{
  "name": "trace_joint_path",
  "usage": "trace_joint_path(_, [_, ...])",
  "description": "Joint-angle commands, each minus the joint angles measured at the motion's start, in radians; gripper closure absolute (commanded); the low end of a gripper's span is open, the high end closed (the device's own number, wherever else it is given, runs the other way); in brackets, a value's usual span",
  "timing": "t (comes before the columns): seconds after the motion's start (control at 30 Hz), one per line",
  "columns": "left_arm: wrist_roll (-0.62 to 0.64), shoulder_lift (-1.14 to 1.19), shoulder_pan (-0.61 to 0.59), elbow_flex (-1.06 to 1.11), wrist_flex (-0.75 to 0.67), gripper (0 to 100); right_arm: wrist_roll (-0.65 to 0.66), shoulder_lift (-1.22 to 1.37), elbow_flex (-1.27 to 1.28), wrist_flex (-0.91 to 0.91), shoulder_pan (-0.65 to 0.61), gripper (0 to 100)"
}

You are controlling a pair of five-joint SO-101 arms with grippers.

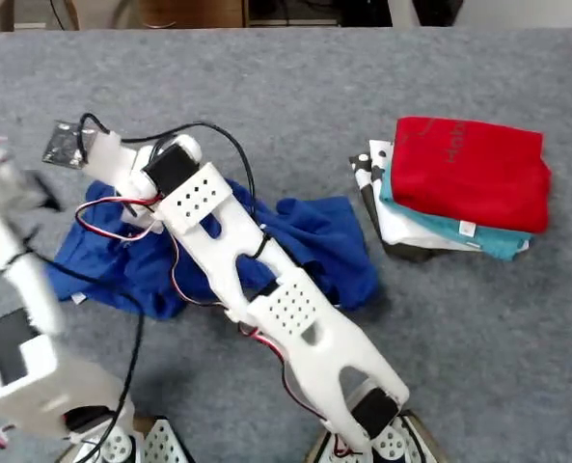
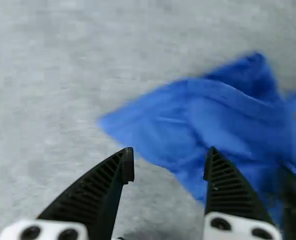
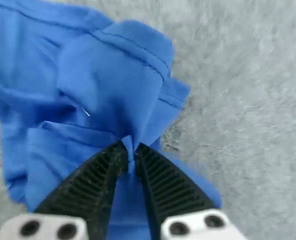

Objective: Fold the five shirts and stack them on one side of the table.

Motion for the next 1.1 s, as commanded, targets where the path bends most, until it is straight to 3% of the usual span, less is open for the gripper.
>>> trace_joint_path(0.0, [0.06,0.025,0.087,0.025,-0.18,77,-0.078,0.019,-0.015,-0.04,0.104,98.9])
trace_joint_path(0.1, [0.107,0.116,0.087,0.043,-0.242,78,-0.13,0.035,-0.013,-0.034,0.16,98.7])
trace_joint_path(0.23, [0.112,0.288,0.124,0.025,-0.281,100,-0.141,0.035,-0.01,-0.028,0.18,98.9])
trace_joint_path(0.33, [0.138,0.41,0.149,-0.051,-0.285,93,-0.141,0.035,-0.01,-0.028,0.176,98.9])
trace_joint_path(0.6, [0.124,0.69,0.267,-0.345,-0.278,98,-0.14,0.051,-0.012,-0.015,0.179,98.9])
trace_joint_path(0.73, [0.124,0.839,0.301,-0.476,-0.193,98,-0.132,0.044,-0.021,0.002,0.205,98.7])
trace_joint_path(1.0, [0.184,1.067,0.253,-0.864,0.02,98,-0.083,0.004,-0.119,0.104,0.229,98.4])
trace_joint_path(1.07, [0.192,1.11,0.233,-0.927,0.049,98,-0.089,-0.013,-0.117,0.104,0.246,93.0])
